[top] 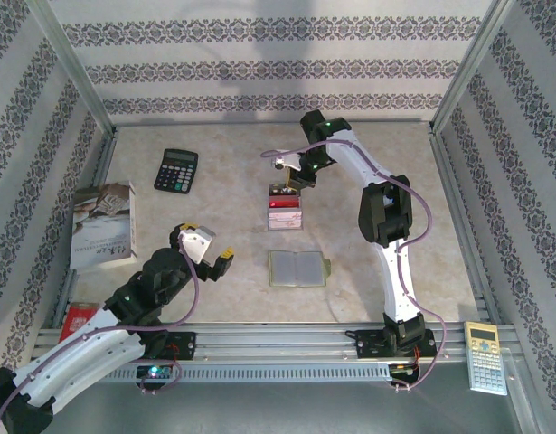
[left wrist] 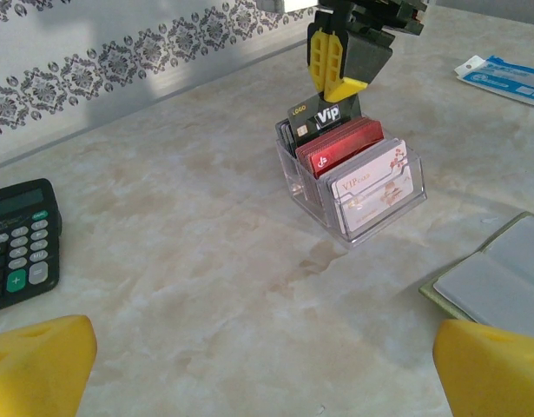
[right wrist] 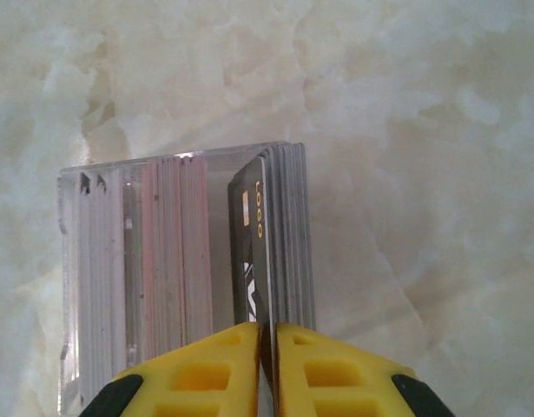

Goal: Take the credit cards out of the card holder

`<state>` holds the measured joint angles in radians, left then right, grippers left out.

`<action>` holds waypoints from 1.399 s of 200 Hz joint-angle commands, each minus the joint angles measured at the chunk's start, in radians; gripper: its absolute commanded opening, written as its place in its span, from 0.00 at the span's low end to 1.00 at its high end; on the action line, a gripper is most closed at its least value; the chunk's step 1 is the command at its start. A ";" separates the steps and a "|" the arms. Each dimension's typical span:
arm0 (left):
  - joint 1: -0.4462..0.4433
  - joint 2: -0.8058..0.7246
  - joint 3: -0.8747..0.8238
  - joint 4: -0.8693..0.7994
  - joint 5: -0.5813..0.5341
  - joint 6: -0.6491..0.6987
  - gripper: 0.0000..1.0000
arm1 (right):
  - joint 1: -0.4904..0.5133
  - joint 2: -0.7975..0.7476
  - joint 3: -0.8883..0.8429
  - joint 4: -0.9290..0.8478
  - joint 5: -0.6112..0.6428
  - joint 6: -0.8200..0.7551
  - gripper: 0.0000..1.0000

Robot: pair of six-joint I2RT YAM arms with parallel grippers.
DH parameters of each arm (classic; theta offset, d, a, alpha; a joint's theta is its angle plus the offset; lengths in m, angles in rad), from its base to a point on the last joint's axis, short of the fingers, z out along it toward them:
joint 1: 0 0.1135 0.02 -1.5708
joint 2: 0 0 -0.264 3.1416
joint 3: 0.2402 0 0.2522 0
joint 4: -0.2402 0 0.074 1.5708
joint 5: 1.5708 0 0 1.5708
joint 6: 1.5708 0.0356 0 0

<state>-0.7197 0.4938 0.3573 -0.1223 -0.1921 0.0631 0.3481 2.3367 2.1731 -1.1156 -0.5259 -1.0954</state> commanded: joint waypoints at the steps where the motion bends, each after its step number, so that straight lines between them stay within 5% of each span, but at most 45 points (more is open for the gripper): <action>1: 0.002 -0.003 0.009 0.042 0.003 0.004 1.00 | -0.011 0.005 0.022 0.008 -0.042 0.011 0.15; 130: 0.003 -0.046 0.008 0.013 0.003 -0.051 1.00 | -0.017 -0.037 0.017 0.041 -0.094 0.080 0.18; 166: 0.003 -0.034 0.008 0.022 -0.014 -0.106 1.00 | -0.032 -0.119 -0.003 0.074 -0.129 0.173 0.31; 280: 0.003 -0.003 0.024 0.056 -0.120 -0.213 1.00 | -0.061 -0.628 -0.521 0.503 0.055 0.778 0.57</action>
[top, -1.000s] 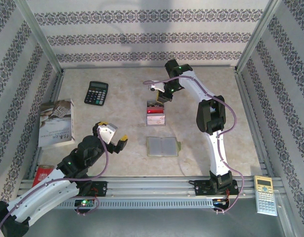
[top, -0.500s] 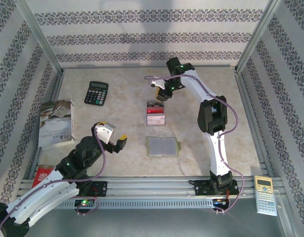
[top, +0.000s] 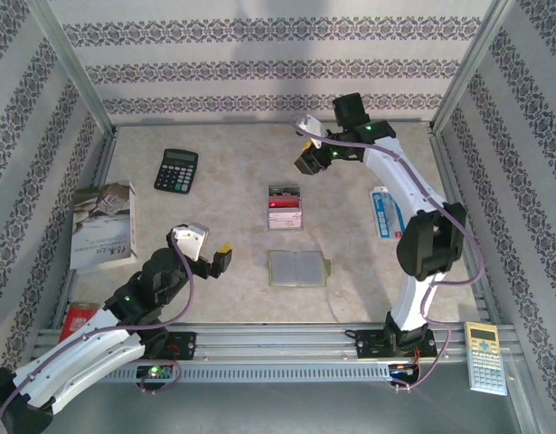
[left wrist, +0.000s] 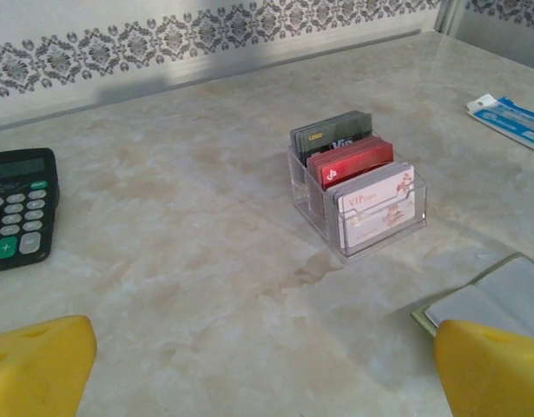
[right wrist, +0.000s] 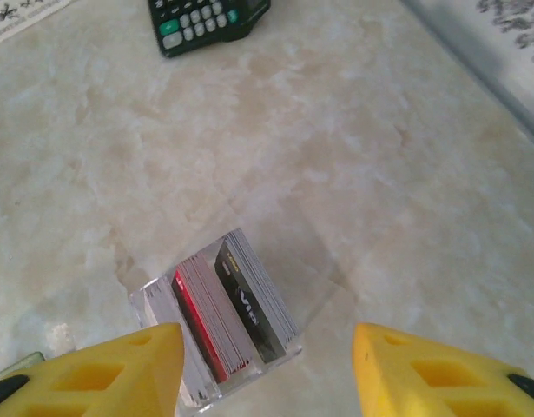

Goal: Take the credit cards out of the card holder

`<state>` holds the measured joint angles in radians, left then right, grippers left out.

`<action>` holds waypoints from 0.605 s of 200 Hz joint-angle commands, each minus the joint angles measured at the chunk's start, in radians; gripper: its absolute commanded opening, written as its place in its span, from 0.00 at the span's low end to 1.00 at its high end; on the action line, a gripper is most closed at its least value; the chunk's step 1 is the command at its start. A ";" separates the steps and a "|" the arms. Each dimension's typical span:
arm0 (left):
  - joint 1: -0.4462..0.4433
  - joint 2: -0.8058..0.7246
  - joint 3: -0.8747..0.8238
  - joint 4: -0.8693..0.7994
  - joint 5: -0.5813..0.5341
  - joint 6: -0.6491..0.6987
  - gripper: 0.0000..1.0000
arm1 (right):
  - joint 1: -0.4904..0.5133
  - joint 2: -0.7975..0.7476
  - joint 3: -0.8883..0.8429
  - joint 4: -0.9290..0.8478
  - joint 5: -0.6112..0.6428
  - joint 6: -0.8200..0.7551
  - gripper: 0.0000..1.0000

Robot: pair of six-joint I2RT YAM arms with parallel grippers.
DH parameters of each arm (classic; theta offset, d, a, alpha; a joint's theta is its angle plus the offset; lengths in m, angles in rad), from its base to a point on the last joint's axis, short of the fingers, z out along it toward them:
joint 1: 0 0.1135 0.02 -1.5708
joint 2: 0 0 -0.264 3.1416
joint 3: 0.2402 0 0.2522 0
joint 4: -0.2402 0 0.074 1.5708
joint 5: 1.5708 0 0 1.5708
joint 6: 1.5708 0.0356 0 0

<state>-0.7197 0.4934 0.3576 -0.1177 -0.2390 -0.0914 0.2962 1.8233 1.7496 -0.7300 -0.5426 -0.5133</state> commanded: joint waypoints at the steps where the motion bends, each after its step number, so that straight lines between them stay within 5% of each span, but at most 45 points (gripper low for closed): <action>1: 0.004 -0.003 0.024 0.052 -0.076 -0.060 1.00 | -0.009 -0.121 -0.104 0.121 0.075 0.202 0.58; 72: 0.049 0.045 0.065 0.028 -0.164 -0.091 1.00 | -0.053 -0.573 -0.533 0.244 0.214 0.441 0.85; 97: 0.107 0.078 0.086 0.031 -0.152 -0.068 1.00 | -0.100 -0.723 -0.668 0.254 0.283 0.487 0.98; 121: 0.215 0.092 0.102 0.020 -0.112 -0.058 1.00 | -0.164 -0.861 -0.805 0.274 0.362 0.511 0.98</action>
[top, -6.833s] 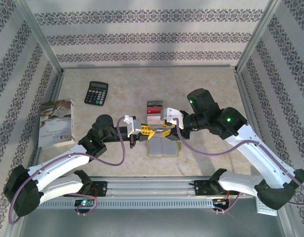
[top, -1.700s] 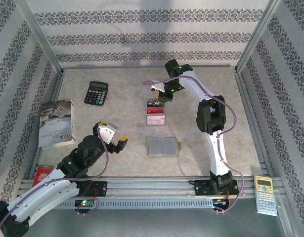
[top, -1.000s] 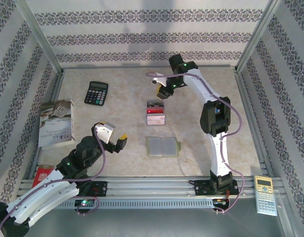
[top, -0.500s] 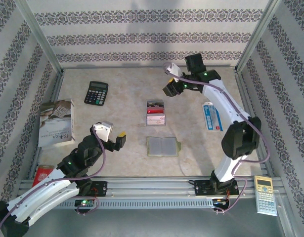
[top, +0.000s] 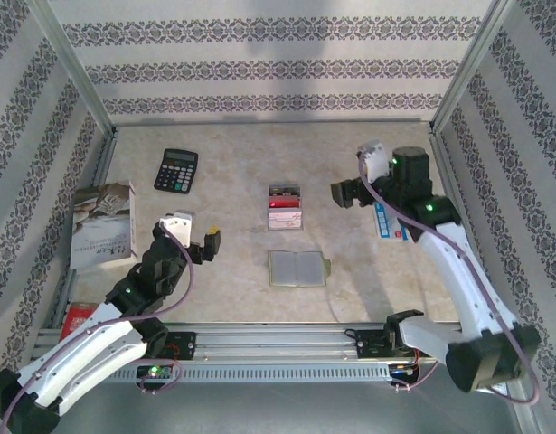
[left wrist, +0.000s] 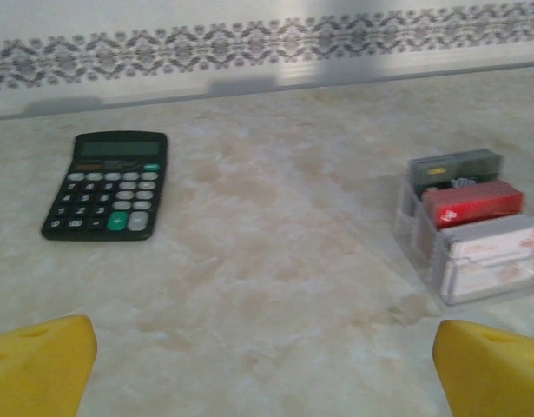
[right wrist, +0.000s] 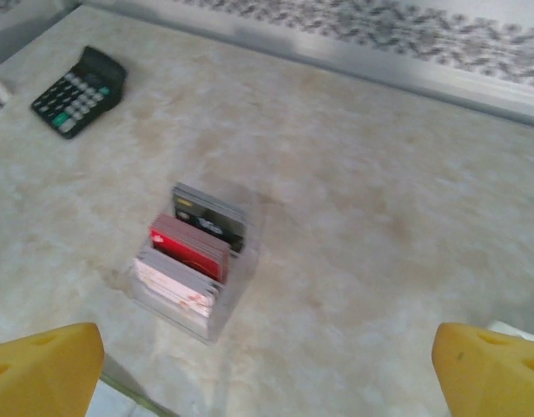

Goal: Take the credit cards out of the card holder

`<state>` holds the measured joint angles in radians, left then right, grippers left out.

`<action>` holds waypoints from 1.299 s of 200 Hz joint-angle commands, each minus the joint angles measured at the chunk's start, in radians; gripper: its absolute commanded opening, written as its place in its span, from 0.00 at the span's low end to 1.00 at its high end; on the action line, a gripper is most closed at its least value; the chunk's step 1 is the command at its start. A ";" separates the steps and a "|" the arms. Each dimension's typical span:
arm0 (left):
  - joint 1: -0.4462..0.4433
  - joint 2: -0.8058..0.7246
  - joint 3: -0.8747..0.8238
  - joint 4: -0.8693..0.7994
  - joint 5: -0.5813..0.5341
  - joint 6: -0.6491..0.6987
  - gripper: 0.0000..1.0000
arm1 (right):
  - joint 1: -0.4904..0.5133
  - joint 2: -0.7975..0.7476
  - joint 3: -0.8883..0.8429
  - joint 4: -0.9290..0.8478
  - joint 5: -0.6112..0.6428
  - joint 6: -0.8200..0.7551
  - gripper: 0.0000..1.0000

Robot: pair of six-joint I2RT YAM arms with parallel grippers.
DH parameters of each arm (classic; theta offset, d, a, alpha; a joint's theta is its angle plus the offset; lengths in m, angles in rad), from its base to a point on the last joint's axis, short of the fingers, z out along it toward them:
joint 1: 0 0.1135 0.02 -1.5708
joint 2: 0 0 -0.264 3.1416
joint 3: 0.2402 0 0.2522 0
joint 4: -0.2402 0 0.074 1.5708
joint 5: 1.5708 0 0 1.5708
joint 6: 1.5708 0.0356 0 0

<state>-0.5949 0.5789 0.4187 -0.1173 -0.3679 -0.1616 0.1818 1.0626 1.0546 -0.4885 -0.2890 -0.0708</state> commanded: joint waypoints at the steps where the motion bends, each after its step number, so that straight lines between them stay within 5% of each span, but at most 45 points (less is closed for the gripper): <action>1: 0.096 0.007 0.042 0.019 0.019 0.012 1.00 | -0.054 -0.107 -0.115 0.033 0.109 0.069 0.98; 61: 0.407 0.087 0.024 0.074 0.128 0.061 1.00 | -0.203 -0.257 -0.442 0.263 0.271 0.171 0.98; 113: 0.569 0.281 -0.074 0.299 0.161 0.105 1.00 | -0.209 -0.073 -0.606 0.644 0.377 0.209 0.98; 227: 0.655 0.730 -0.152 0.992 0.370 0.208 0.99 | -0.125 0.480 -0.763 1.606 0.323 0.046 0.98; 260: 0.664 0.775 -0.057 0.844 0.403 0.210 1.00 | -0.126 0.467 -0.762 1.574 0.310 0.041 0.98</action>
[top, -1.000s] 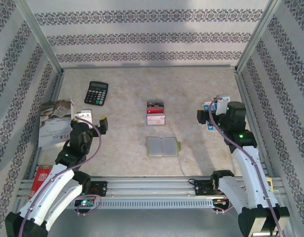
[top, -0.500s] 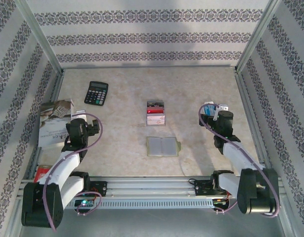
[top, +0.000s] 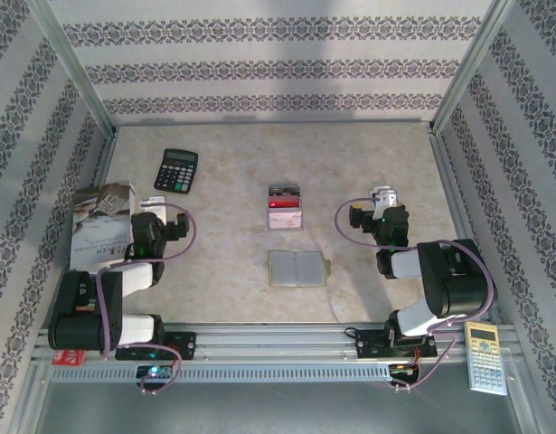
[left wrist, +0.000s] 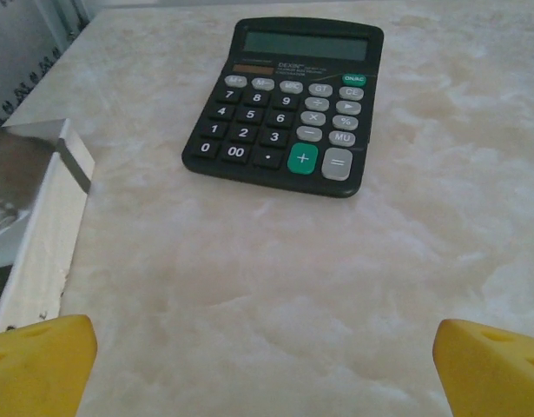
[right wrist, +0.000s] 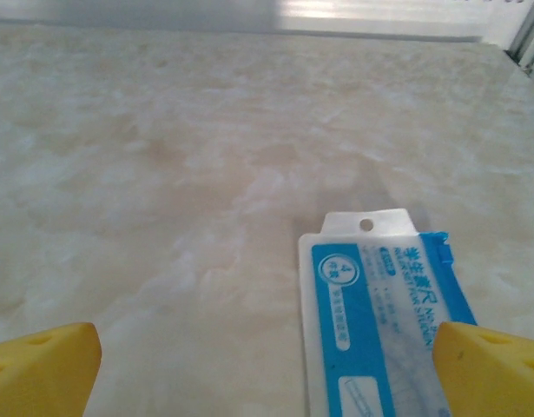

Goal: Take the credit cards out of the card holder

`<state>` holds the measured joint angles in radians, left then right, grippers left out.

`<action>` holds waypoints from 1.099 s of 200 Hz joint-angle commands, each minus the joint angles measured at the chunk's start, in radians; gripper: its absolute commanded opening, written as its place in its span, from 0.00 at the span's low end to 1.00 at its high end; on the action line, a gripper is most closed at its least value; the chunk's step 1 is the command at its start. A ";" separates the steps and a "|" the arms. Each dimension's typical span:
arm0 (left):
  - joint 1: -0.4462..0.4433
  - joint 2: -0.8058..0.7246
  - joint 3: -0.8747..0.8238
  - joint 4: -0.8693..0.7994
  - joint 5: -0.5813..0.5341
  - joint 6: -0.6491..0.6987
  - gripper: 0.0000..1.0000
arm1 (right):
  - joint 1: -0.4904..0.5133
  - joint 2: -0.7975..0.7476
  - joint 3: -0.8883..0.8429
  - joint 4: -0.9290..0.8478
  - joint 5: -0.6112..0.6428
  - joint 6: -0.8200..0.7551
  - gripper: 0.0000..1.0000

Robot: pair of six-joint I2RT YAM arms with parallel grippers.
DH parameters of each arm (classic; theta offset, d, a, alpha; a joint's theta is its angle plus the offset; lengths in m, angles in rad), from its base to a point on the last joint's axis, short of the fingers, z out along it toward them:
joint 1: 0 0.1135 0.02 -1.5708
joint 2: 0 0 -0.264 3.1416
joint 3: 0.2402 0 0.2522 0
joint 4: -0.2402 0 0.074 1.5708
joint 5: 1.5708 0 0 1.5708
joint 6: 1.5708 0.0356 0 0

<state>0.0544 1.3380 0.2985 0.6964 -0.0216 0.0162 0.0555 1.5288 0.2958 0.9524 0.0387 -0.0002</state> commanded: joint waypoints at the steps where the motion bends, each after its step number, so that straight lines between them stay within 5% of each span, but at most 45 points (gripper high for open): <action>1: 0.015 0.016 0.065 0.026 0.059 0.034 1.00 | 0.000 0.002 -0.003 0.135 -0.017 -0.028 0.98; 96: 0.015 -0.028 -0.006 0.114 0.130 0.043 1.00 | 0.003 0.006 0.042 0.036 0.157 0.034 0.98; 133: 0.015 -0.015 -0.017 0.164 0.154 -0.001 1.00 | -0.017 0.002 0.042 0.019 0.133 0.051 0.98; 175: 0.015 0.155 -0.011 0.352 0.192 -0.047 1.00 | -0.016 -0.001 0.042 0.020 0.135 0.048 0.98; 194: 0.015 0.297 -0.033 0.559 0.186 -0.054 0.99 | -0.015 -0.001 0.042 0.020 0.135 0.046 0.98; 220: 0.015 0.255 0.000 0.423 0.169 -0.060 1.00 | -0.014 -0.001 0.042 0.020 0.135 0.047 0.98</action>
<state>0.0601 1.6039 0.2768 1.0435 0.1467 -0.0154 0.0414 1.5291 0.3210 0.9680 0.1581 0.0280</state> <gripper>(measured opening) 0.994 0.980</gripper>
